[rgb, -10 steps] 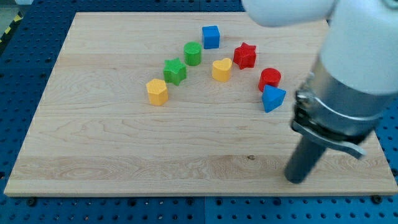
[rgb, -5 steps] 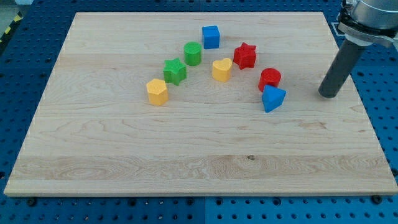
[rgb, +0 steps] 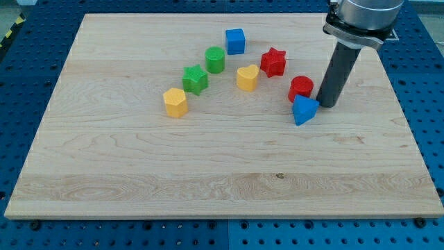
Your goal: Separate the red circle and triangle
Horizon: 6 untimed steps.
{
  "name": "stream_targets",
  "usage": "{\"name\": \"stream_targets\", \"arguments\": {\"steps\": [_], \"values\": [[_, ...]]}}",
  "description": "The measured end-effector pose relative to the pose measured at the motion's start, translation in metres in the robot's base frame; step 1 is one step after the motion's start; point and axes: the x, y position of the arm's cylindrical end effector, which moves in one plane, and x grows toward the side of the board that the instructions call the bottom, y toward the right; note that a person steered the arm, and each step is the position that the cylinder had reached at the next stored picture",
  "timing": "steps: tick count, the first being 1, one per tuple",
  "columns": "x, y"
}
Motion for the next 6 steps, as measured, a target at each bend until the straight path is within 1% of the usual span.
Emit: {"name": "stream_targets", "arguments": {"steps": [1,3,4,5,6], "values": [[0.000,-0.015],[0.000,-0.015],[0.012,-0.015],[0.039,-0.015],[0.053,-0.015]]}}
